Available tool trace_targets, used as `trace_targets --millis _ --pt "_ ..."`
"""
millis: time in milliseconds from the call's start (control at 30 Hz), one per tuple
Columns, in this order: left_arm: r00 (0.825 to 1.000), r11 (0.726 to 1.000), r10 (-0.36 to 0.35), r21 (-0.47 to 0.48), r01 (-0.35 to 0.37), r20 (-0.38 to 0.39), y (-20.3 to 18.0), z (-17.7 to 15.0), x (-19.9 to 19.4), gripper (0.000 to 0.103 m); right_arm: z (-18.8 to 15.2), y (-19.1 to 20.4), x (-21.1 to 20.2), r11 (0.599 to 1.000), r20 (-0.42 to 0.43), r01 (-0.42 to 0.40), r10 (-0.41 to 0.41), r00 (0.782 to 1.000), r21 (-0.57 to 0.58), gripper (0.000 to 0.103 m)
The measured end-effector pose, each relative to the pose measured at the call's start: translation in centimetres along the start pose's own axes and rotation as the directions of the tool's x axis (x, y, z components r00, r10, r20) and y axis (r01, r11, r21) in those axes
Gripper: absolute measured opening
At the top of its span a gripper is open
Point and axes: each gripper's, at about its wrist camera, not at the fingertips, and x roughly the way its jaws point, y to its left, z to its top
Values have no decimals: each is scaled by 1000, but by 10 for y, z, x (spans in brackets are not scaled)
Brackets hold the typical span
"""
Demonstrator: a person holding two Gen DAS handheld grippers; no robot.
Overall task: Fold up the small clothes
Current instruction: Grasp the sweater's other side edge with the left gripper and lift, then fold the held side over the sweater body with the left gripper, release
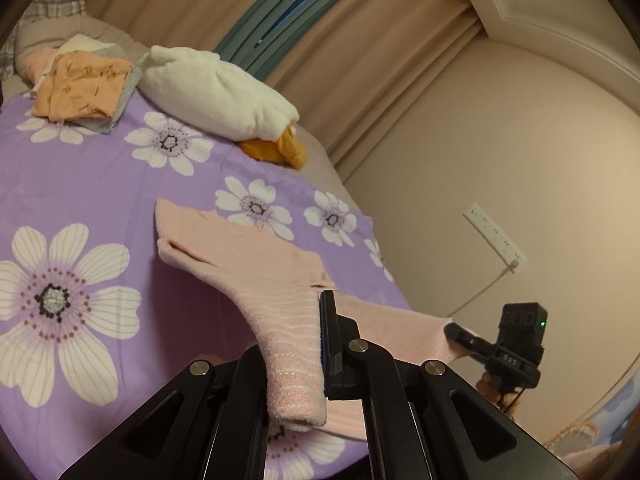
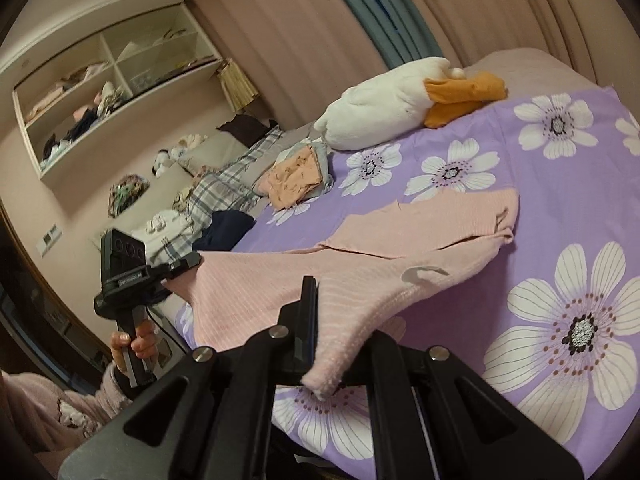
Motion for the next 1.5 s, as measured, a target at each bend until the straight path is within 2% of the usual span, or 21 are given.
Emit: trace_targets --millis 233,533,767,900,1033,1100,1267,1433,1500 --pt "999 1000 22 -11 -22 -44 -2 -6 -9 0 -9 -4 0 1000 -82 -1 2 997 9 5" --pt "987 986 76 -134 -95 -140 39 2 24 0 -8 -59 29 982 -150 46 -18 989 185 7" --pt "982 982 99 -145 -122 -161 62 35 56 0 28 -93 58 965 -119 67 -38 992 252 8" --pt "975 980 126 -133 -152 -185 80 63 89 0 55 -120 84 956 -108 109 -82 991 272 8" --pt "969 970 150 -161 -182 -196 109 89 130 0 77 -157 116 937 -123 162 -129 984 311 8" --pt "964 963 155 -185 -196 -216 125 97 151 0 84 -173 130 923 -144 192 -151 978 333 8" --pt "938 935 189 -237 -262 -292 166 100 200 0 94 -205 167 898 -208 249 -182 961 364 8" --pt "907 902 246 -261 -344 -343 194 97 227 0 95 -232 194 867 -267 285 -185 946 409 8" --pt "899 888 252 -284 -362 -357 204 97 233 0 95 -240 201 859 -282 292 -182 942 421 8"
